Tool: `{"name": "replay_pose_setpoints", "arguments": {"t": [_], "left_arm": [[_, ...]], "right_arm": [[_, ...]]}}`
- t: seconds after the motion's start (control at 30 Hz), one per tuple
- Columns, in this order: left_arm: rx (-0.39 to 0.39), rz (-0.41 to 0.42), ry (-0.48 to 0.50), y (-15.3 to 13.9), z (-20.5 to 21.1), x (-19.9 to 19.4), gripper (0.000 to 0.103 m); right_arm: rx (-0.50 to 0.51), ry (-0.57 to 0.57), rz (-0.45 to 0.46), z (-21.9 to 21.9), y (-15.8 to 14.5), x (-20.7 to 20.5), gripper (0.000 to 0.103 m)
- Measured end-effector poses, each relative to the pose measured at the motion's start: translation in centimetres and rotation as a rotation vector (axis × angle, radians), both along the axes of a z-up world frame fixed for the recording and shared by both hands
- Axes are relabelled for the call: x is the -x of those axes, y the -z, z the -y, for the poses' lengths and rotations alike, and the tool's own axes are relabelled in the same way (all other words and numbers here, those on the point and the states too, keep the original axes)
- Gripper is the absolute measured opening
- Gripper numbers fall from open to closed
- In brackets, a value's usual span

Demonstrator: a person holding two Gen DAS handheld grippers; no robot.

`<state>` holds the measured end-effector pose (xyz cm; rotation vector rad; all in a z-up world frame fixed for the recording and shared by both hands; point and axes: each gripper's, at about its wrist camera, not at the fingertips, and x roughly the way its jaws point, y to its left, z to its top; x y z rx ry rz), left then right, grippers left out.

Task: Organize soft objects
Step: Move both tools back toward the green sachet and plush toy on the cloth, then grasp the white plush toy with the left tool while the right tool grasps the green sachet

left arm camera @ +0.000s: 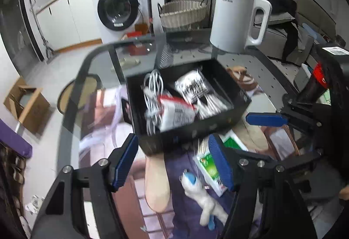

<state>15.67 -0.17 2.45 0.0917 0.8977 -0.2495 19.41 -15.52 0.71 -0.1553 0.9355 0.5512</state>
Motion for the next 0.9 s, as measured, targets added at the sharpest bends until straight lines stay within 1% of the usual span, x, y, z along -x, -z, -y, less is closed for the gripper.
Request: {"name": "replay_pose_setpoints", "arguments": {"t": [0.13,0.23,0.37,0.57,0.63,0.7,0.73,0.77,0.83,0.87,0.9], "left_arm": [[0.024,-0.068,0.001,1.6,-0.6,0.3,0.072],[0.038,-0.125,0.023,3.0,-0.5,0.9,0.072],[-0.003,-0.150,0.056,4.3,0.7,1.6,0.072],[-0.035,-0.213,0.101,6.2,2.1,2.4,0.072],[-0.057,-0.218,0.113,6.7,2.6,2.6,0.072],[-0.074,-0.222,0.120,7.0,2.7,2.8,0.071],[-0.070,-0.229,0.124,7.1,2.7,2.9,0.065],[-0.060,-0.240,0.135,7.2,2.6,2.9,0.053],[-0.031,-0.263,0.165,7.4,2.7,3.1,0.041],[-0.034,-0.262,0.170,7.3,2.6,3.3,0.034],[-0.053,-0.253,0.174,7.2,2.6,3.5,0.029]], "right_arm": [[0.016,0.001,-0.044,0.7,1.4,0.2,0.063],[0.002,0.023,-0.073,1.4,2.2,0.2,0.066],[0.007,0.046,-0.093,1.8,2.7,0.0,0.068],[-0.012,0.067,-0.112,2.2,2.7,-0.6,0.069],[-0.013,0.072,-0.118,2.3,2.9,-0.7,0.073],[-0.016,0.067,-0.137,2.0,3.3,-0.8,0.073],[-0.017,0.060,-0.145,1.7,3.4,-0.7,0.073],[-0.015,0.051,-0.150,1.4,3.6,-0.7,0.073],[-0.008,0.043,-0.149,0.9,3.6,-0.4,0.073],[-0.007,0.041,-0.152,0.6,3.7,-0.5,0.073],[-0.008,0.040,-0.158,0.5,3.8,-0.5,0.073]]}}
